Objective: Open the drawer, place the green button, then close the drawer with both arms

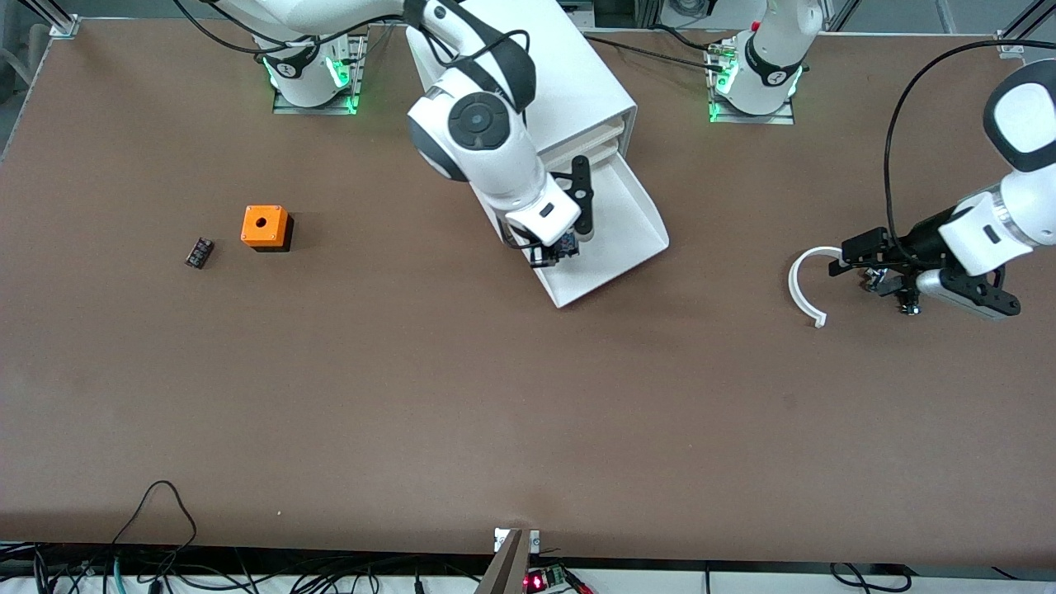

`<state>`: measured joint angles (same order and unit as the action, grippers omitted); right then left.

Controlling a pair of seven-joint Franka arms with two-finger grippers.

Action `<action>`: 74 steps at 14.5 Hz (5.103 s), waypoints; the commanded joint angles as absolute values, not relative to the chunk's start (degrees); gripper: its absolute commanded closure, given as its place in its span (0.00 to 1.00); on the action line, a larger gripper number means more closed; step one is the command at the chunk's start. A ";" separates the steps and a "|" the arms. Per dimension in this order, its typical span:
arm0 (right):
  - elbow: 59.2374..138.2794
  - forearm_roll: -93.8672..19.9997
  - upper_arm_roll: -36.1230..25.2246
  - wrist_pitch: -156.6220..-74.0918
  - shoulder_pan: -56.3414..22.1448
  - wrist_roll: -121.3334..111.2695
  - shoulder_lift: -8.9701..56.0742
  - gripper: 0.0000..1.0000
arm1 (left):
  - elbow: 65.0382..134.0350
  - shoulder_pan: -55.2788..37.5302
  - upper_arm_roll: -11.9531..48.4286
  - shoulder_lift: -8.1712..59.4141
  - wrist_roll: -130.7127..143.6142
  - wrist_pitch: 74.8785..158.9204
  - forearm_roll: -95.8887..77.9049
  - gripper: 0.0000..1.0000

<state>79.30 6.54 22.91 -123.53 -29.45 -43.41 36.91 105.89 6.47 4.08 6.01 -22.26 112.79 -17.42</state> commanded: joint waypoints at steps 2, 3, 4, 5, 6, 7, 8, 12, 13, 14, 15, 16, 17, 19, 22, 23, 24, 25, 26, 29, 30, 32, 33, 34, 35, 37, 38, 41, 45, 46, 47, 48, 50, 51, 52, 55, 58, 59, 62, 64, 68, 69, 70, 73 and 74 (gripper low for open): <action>75.76 10.36 22.94 -121.12 -32.87 -44.65 41.13 0.64 | 104.33 4.05 7.11 7.12 -15.23 115.04 -8.28 0.00; 75.76 11.07 22.94 -121.11 -33.65 -44.65 41.65 0.64 | 104.33 3.96 8.51 7.21 -12.77 115.14 -6.35 0.00; 75.76 12.29 22.94 -121.03 -34.62 -44.56 42.18 0.64 | 104.50 3.96 10.00 7.47 -9.00 115.14 -5.55 0.00; 75.76 13.52 22.85 -121.03 -35.59 -44.56 42.71 0.64 | 104.59 3.78 10.80 7.73 -5.14 115.14 -5.28 0.00; 75.76 14.06 22.85 -121.03 -36.29 -44.56 43.24 0.64 | 104.85 3.08 11.25 8.26 -2.66 115.22 -5.27 0.00; 75.76 14.24 22.85 -120.94 -36.91 -44.56 43.42 0.64 | 105.03 2.82 11.34 8.44 -1.24 115.31 -5.27 0.00; 75.85 14.50 22.68 -120.94 -37.26 -44.65 43.68 0.64 | 105.12 2.73 11.34 8.87 -0.45 115.49 -5.27 0.00; 75.76 15.64 21.54 -121.02 -39.02 -44.56 45.53 0.63 | 105.21 1.41 11.51 11.42 5.17 116.72 -5.27 0.00; 75.76 15.64 21.36 -120.94 -39.28 -44.47 45.70 0.62 | 105.21 1.15 11.77 11.95 5.71 116.72 -5.27 0.00; 75.76 15.73 21.27 -120.94 -39.46 -44.47 45.79 0.62 | 105.21 1.06 11.78 12.56 5.97 116.81 -5.36 0.00; 75.76 15.82 21.27 -121.02 -39.55 -44.47 45.88 0.62 | 105.12 1.05 11.78 13.26 6.41 117.24 -5.27 0.00; 75.76 15.82 21.27 -121.29 -39.81 -44.47 46.14 0.62 | 105.12 0.88 11.86 14.05 6.50 118.55 -5.27 0.00; 75.67 15.73 21.10 -121.64 -39.99 -44.04 46.66 0.56 | 105.12 0.27 11.87 15.02 6.50 119.26 -5.27 0.00; 73.75 15.38 20.39 -121.55 -40.69 -43.16 47.37 0.11 | 105.12 -0.17 11.87 16.43 6.50 120.93 -5.27 0.00; 71.99 15.21 19.95 -120.77 -41.05 -38.43 47.02 0.00 | 104.94 -0.61 11.87 18.45 6.85 121.64 -5.27 0.00; 70.94 15.03 20.04 -119.63 -40.96 -37.10 46.85 0.00 | 105.03 -0.79 11.87 18.89 7.46 122.51 -5.27 0.00; 69.27 14.94 19.95 -117.70 -40.70 -35.44 46.67 0.00 | 105.12 -1.49 11.87 19.59 8.69 123.39 -5.27 0.00; 66.65 14.85 19.95 -114.73 -40.43 -34.11 46.58 0.00 | 105.12 -2.89 11.87 20.82 10.96 124.18 -5.36 0.00; 64.19 14.68 19.86 -112.00 -39.99 -32.54 45.80 0.00 | 105.38 -4.12 11.87 22.14 14.21 125.84 -5.36 0.00; 62.84 14.59 18.03 -104.25 -34.48 -23.59 39.31 0.00 | 106.35 -9.39 11.78 25.22 24.32 130.07 -5.36 0.00; 63.10 14.68 17.93 -103.98 -31.93 -20.60 37.20 0.00 | 106.70 -10.97 11.78 25.66 26.43 130.34 -5.45 0.00; 63.46 14.59 16.88 -103.97 -26.74 -15.76 34.81 0.00 | 108.01 -13.70 11.78 26.89 30.21 132.18 -5.45 0.00; 63.54 14.59 15.66 -103.97 -24.80 -12.43 33.93 0.00 | 109.41 -15.02 11.78 27.42 32.67 134.71 -5.45 0.00; 63.81 14.59 15.30 -103.97 -22.17 -8.13 33.49 0.00 | 110.47 -16.16 11.78 27.86 34.78 137.09 -5.45 0.00; 65.11 14.33 15.38 -104.15 -18.67 -3.21 32.36 0.00 | 110.65 -16.87 11.78 28.12 36.37 137.89 -5.45 0.00; 68.19 10.83 14.94 -104.15 -13.13 7.24 30.60 0.00 | 110.65 -17.49 11.78 28.82 39.36 138.08 -5.97 0.00; 70.99 10.46 14.68 -104.24 -10.57 13.39 29.54 0.00 | 110.57 -17.93 11.69 29.35 41.55 138.25 -6.06 0.00; 75.40 10.46 13.89 -103.37 -6.42 29.40 27.96 0.00 | 111.18 -19.68 11.78 29.79 48.85 139.83 -5.54 0.00; 78.22 10.37 6.53 -100.90 -4.13 33.05 22.07 0.00 | 116.97 -20.57 14.49 26.55 49.83 139.48 -6.15 0.00; 78.22 10.37 5.02 -100.72 -3.96 32.70 20.67 0.00 | 118.37 -21.09 15.02 26.46 49.49 139.48 -6.15 0.00; 78.22 10.37 4.57 -100.72 -2.74 32.52 19.35 0.00 | 119.69 -21.96 15.81 26.11 49.13 139.40 -6.15 0.00; 78.40 10.20 4.57 -100.46 -1.07 32.26 17.94 0.00 | 120.58 -22.06 17.39 25.67 49.04 139.39 -6.15 0.00; 80.76 10.11 4.66 -98.27 0.35 28.68 14.96 0.00 | 121.28 -22.06 20.99 25.31 49.04 138.96 -6.15 0.00; 82.42 9.85 4.48 -98.17 1.31 25.43 13.03 0.00 | 121.64 -22.23 22.22 25.23 49.04 138.87 -6.15 0.00; 83.83 9.84 4.22 -98.09 2.10 21.49 11.35 0.00 | 121.73 -22.67 22.85 25.14 49.04 138.69 -6.15 0.00; 86.56 7.49 -1.13 -96.33 2.28 10.40 9.32 0.00 | 122.25 -22.94 23.55 24.87 49.04 138.43 -6.15 0.00; 90.78 5.54 -4.30 -97.20 2.37 0.47 6.51 0.00 | 123.22 -22.85 23.64 23.74 49.22 137.90 -6.15 0.00; 91.05 5.54 -4.31 -97.64 2.37 -0.52 6.33 0.00 | 123.57 -22.85 23.73 22.60 48.96 136.94 -6.15 0.00; 94.28 5.45 -4.13 -97.99 2.37 -0.62 3.45 0.00 | 122.87 -17.87 23.38 17.34 48.78 136.58 -5.37 0.00; 101.12 5.36 -4.04 -101.84 2.37 -0.53 -1.64 0.00 | 121.47 -13.04 22.07 13.47 48.69 136.67 -5.36 0.00; 107.40 5.01 -5.01 -104.33 2.37 0.08 -6.24 0.00 | 117.69 -4.94 18.64 6.70 36.44 131.07 -5.27 0.00; 107.32 3.79 -5.01 -104.24 2.37 0.17 -6.24 0.00 | 116.64 -3.53 17.41 4.77 31.51 128.78 -5.36 0.00; 107.23 2.74 -5.01 -103.98 2.37 0.26 -6.15 0.00 | 114.98 -3.08 14.88 2.48 26.59 124.76 -5.36 0.00; 106.44 2.73 -4.57 -104.68 2.20 0.26 -5.72 0.00 | 107.69 -2.38 7.76 -1.66 13.23 110.35 -5.36 0.00; 106.09 2.81 -4.48 -104.50 2.11 0.35 -5.63 0.00 | 105.58 -2.11 5.82 -2.45 8.75 107.08 -5.27 0.00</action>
<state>105.86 3.83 -4.74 -103.78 2.14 0.57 -5.16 109.55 -2.57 8.68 -0.53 16.46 113.83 -6.72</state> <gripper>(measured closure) 0.000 0.000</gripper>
